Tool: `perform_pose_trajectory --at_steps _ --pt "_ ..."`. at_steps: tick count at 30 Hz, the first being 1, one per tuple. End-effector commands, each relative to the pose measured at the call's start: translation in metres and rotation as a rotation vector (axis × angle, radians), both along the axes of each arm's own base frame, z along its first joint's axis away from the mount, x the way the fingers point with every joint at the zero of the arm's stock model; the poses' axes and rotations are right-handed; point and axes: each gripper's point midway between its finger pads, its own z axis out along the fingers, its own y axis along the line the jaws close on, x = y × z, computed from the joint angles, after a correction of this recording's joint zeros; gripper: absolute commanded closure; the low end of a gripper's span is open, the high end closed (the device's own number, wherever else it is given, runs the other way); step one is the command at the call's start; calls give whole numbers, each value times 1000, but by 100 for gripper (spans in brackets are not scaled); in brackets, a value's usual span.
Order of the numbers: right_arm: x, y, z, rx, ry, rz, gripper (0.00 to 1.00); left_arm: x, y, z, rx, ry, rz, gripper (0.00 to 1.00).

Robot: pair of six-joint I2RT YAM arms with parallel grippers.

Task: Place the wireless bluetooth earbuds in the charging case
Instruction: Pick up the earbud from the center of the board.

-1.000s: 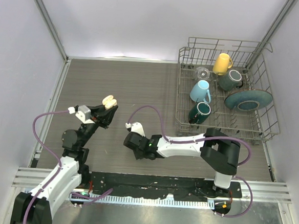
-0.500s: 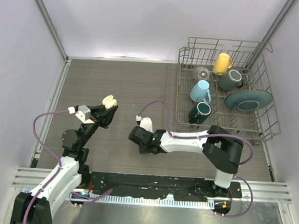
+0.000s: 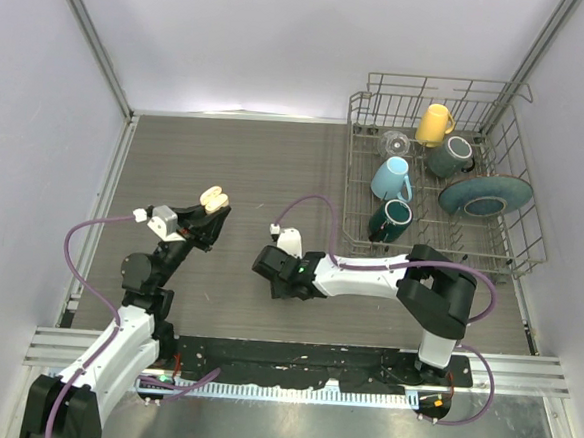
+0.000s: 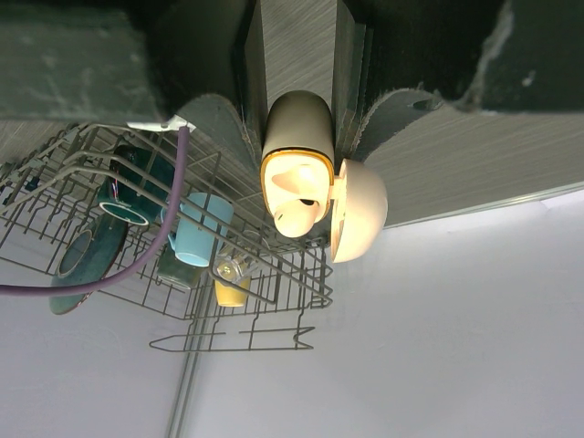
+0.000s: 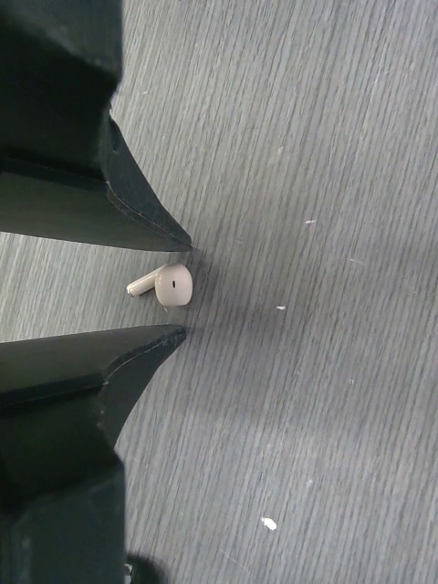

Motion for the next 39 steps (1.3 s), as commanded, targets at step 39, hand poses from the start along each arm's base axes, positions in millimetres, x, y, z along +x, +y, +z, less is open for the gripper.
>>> perform_pose_trajectory --at_steps 39 --pt "-3 -7 -10 -156 -2 263 65 -1 2 9 -12 -41 7 100"
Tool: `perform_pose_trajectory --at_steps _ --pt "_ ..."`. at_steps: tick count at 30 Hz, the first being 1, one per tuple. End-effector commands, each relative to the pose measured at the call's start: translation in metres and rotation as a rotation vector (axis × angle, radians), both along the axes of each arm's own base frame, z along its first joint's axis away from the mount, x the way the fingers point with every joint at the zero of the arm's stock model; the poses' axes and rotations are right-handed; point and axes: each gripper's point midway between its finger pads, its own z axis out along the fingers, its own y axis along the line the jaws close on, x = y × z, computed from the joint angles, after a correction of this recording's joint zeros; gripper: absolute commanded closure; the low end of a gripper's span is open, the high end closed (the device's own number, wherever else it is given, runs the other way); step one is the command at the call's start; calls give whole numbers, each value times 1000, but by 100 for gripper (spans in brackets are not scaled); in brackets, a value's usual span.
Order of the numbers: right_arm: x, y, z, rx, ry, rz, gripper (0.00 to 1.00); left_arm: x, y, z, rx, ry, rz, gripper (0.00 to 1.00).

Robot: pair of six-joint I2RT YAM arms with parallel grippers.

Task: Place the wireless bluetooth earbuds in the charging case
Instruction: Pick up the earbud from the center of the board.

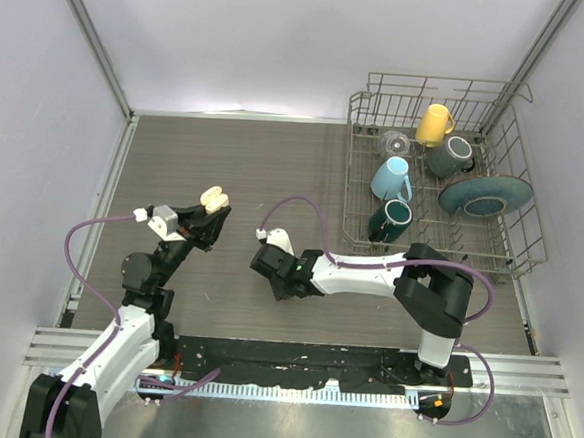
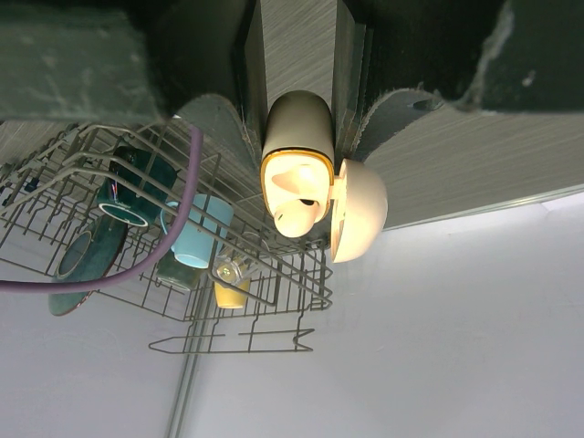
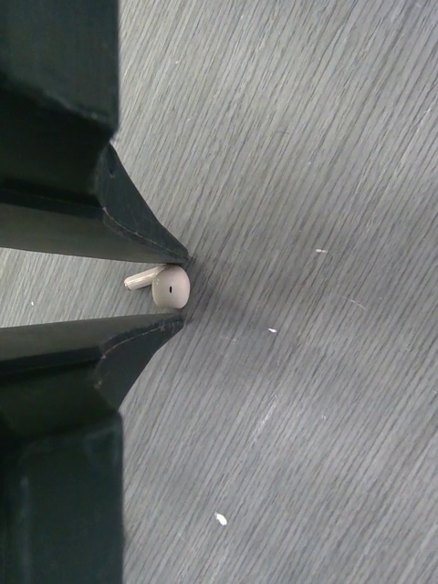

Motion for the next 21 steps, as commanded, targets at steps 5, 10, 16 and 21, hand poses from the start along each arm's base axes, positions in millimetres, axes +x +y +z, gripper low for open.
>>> perform_pose_trajectory --at_steps 5,10,16,21 --pt "-1 -6 -10 -67 5 34 65 -2 2 11 -13 -46 7 100" --pt "0 -4 -11 -66 5 40 66 -1 2 11 -12 -45 6 100" --pt "-1 -3 -11 -61 7 48 71 -1 1 10 -10 -42 3 100" --pt "3 -4 -7 -57 -15 40 81 -1 2 10 -11 -44 4 100"
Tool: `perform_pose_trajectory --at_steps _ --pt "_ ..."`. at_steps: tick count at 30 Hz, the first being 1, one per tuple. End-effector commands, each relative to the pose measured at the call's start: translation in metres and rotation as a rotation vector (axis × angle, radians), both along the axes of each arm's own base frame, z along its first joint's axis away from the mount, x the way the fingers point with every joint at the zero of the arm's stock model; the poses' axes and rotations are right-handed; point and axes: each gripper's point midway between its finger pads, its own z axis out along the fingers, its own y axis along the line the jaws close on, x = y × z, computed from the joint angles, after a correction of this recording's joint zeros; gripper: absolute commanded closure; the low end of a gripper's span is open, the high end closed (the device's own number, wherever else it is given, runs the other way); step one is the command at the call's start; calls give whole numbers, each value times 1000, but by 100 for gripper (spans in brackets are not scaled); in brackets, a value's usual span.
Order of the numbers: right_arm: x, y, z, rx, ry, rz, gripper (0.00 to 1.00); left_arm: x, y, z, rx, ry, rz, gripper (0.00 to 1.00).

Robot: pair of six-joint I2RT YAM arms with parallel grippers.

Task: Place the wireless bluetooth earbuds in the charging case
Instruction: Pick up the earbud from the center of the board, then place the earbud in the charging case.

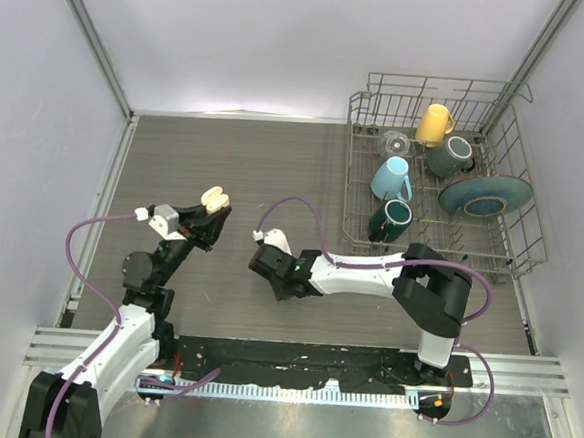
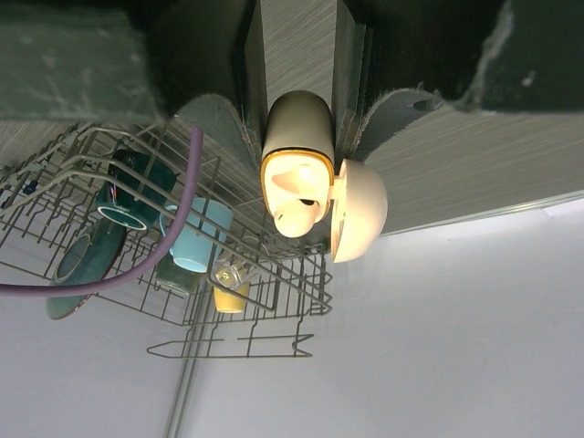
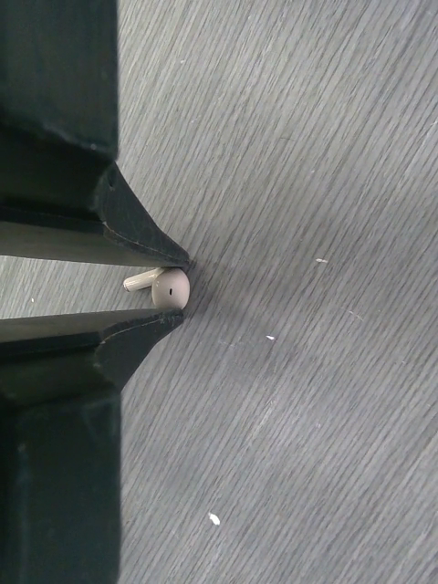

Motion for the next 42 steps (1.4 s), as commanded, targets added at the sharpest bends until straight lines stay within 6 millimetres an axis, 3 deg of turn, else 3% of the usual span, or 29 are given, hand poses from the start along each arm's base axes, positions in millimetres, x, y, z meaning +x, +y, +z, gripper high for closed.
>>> perform_pose_trajectory --at_steps 1,7,8,10,11,14,15,16,18,19,20,22,23,25,26,28,29,30,37,42 --pt "2 -5 -1 -27 -18 -1 87 -3 2 13 -13 -54 5 100" --pt "15 -4 38 78 -116 -60 99 -2 2 12 -14 -50 4 100" --pt "17 -2 57 140 -139 -85 99 -2 2 13 -16 -51 5 100" --pt "22 -2 74 216 -187 -117 99 -2 1 14 -22 -51 -1 100" --pt "26 2 99 300 -227 -136 99 -2 1 14 -24 -52 -2 100" --pt "32 -3 135 437 -309 -201 99 -4 -3 17 -39 -50 -32 100" --pt "33 -7 166 533 -349 -225 99 -4 -4 18 -41 -54 -39 100" --pt "32 -13 170 563 -374 -237 99 -5 -7 18 -46 -49 -61 100" --pt "36 -24 221 738 -478 -294 99 -8 -10 25 -49 -70 -86 100" --pt "37 -32 227 783 -508 -313 99 -8 -14 23 -49 -59 -110 100" --pt "40 -35 248 876 -551 -341 99 -10 -16 25 -49 -62 -127 100" --pt "36 -47 270 956 -605 -333 99 -11 -22 30 -47 -72 -165 100" --pt "36 -47 286 1025 -628 -333 99 -13 -24 31 -54 -68 -185 100" --pt "32 -50 300 1063 -666 -302 99 -15 -30 37 -54 -87 -218 100" --pt "30 -51 319 1143 -694 -298 99 -16 -34 38 -47 -94 -235 100" --pt "24 -51 324 1215 -711 -266 99 -21 -40 45 -47 -118 -267 100" --pt "21 -53 341 1296 -744 -259 99 -21 -44 45 -44 -121 -278 100" --pt "18 -51 345 1318 -756 -230 99 -23 -46 48 -44 -135 -286 100" --pt "7 -37 366 1366 -858 -128 99 -40 -73 54 -36 -174 -378 100" --pt "1 -24 377 1349 -908 -69 99 -43 -81 54 -28 -180 -401 100"
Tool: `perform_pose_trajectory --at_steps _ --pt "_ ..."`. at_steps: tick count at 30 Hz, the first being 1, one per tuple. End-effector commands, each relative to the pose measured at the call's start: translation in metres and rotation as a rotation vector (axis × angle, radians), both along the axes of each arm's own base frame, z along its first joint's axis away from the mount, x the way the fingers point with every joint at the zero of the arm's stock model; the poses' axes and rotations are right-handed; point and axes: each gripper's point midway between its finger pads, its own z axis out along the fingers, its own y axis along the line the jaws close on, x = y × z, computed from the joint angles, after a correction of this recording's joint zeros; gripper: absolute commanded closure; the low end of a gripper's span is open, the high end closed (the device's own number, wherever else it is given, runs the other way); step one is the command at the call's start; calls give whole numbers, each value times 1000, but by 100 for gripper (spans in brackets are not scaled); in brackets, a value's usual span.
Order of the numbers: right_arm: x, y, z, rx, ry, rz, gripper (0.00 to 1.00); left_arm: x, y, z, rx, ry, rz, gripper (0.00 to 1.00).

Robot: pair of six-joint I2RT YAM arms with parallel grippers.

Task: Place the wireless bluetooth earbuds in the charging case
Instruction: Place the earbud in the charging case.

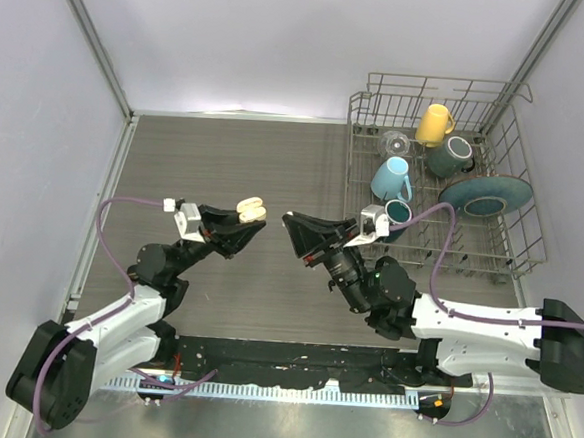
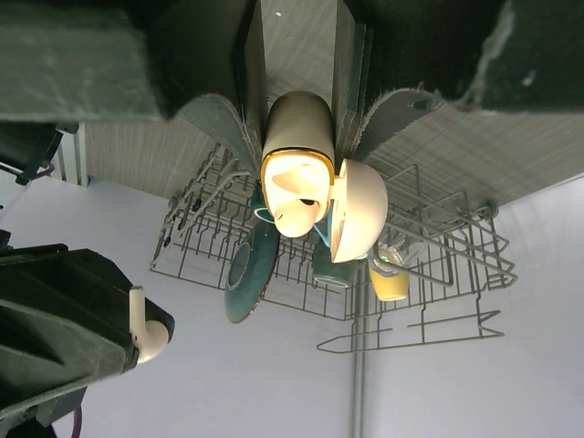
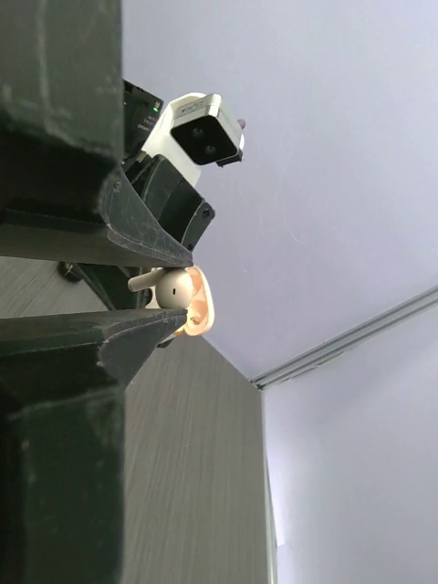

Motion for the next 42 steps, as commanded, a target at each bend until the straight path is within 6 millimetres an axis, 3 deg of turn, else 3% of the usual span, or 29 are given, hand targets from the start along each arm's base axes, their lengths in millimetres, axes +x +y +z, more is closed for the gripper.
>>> perform_pose_trajectory --at_steps 1,9,17,42 --pt "-8 -1 49 83 -125 -6 99 -7 -6 32 -26 -135 -10 100" --pt "-10 15 52 52 -139 22 99 -9 -16 32 -14 -148 -33 100" --pt "-3 30 38 -29 -98 21 99 -11 -23 31 0 -156 -42 100" --pt "7 47 15 -133 -40 0 99 -18 -31 33 21 -174 -47 100"
